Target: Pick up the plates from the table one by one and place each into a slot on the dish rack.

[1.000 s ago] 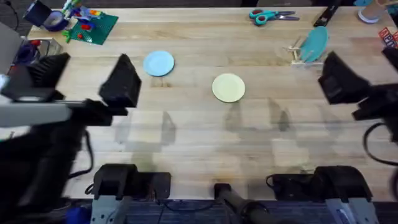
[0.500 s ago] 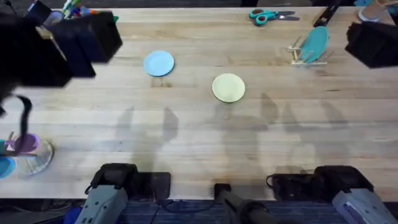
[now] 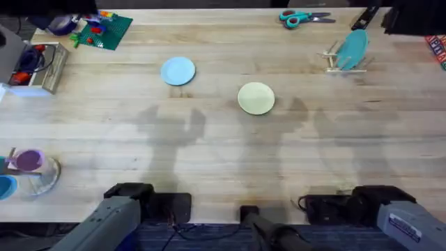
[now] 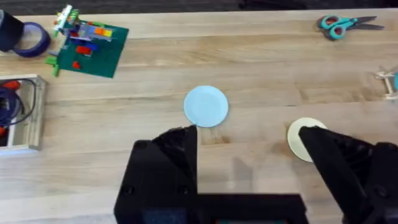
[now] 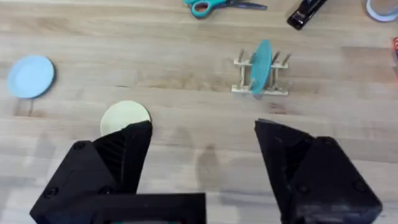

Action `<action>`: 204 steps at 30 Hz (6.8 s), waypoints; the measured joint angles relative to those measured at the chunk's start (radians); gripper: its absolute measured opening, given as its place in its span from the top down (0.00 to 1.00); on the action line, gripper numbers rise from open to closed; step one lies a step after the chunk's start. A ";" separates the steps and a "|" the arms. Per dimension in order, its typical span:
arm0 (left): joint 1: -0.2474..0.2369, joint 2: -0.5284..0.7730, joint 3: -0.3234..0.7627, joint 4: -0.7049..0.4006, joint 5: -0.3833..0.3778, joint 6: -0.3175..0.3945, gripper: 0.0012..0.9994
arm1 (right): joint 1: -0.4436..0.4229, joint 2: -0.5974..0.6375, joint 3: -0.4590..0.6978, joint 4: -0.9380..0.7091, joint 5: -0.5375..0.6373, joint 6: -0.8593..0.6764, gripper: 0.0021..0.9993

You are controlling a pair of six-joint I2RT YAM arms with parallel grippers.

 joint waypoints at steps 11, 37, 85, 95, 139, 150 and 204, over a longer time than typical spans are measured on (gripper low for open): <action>0.000 0.145 0.134 -0.137 0.044 -0.037 0.01 | 0.000 0.126 0.103 -0.106 0.000 0.000 0.00; 0.000 0.151 0.134 -0.161 0.153 -0.100 0.96 | 0.000 0.126 0.105 -0.059 0.000 0.000 0.01; -0.206 0.253 -0.393 0.254 0.628 -0.251 0.96 | 0.000 0.126 0.105 -0.067 0.000 0.000 0.01; -0.242 0.369 -0.399 0.298 0.647 -0.269 0.96 | 0.000 0.126 0.105 -0.075 0.000 0.000 0.00; -0.345 0.756 -0.400 0.510 0.620 -0.268 0.96 | 0.000 0.126 0.105 -0.075 0.000 0.000 0.00; -0.345 0.856 -0.400 0.545 0.580 -0.268 0.96 | 0.000 0.126 0.105 -0.075 0.000 0.000 0.00; -0.336 0.989 -0.370 0.568 0.675 -0.269 0.96 | 0.002 0.597 0.108 -0.096 -0.359 0.004 0.00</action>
